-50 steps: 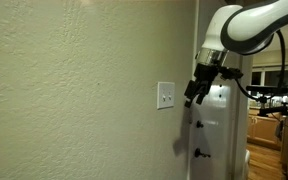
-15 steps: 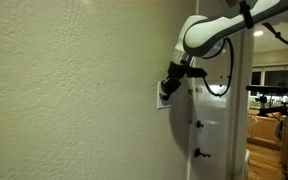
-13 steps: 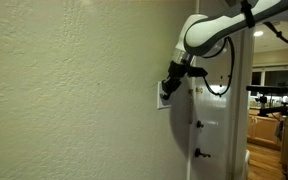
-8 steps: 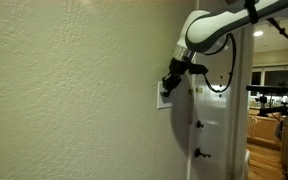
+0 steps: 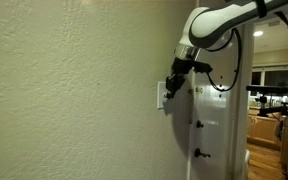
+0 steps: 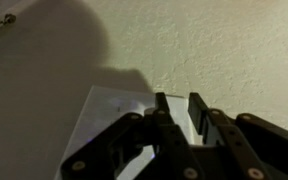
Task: Turn on the left light switch
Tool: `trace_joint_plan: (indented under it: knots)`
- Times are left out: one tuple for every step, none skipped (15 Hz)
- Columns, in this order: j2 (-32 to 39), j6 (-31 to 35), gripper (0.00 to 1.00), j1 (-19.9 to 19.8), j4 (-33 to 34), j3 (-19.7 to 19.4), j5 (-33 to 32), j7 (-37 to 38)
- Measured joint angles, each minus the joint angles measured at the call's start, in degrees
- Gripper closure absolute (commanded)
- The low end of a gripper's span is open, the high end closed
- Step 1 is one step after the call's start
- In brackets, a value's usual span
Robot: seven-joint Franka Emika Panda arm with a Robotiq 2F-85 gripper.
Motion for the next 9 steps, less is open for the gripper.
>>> trace_joint_plan:
  knots:
    - [-1.26,-2.01,0.35,0.11,-1.19,0.16,0.47,-0.46]
    - [-2.46,-3.87,0.28,0.24,-2.46,0.25,0.95,-0.92]
    - [-3.63,-5.53,0.23,0.4,-3.76,0.27,1.35,-1.31]
    - [-4.7,-6.94,0.15,0.53,-4.99,0.28,1.43,-1.38]
    - [-5.63,-8.27,0.09,0.58,-6.22,0.28,1.44,-1.38]
    - [-6.49,-9.55,0.02,0.58,-7.45,0.27,1.44,-1.38]
    - [-7.23,-10.67,0.01,0.56,-8.63,0.22,1.44,-1.38]
    - [-7.9,-11.74,0.0,0.54,-9.84,0.12,1.44,-1.38]
    - [-8.48,-12.59,0.0,0.52,-10.95,-0.03,1.43,-1.38]
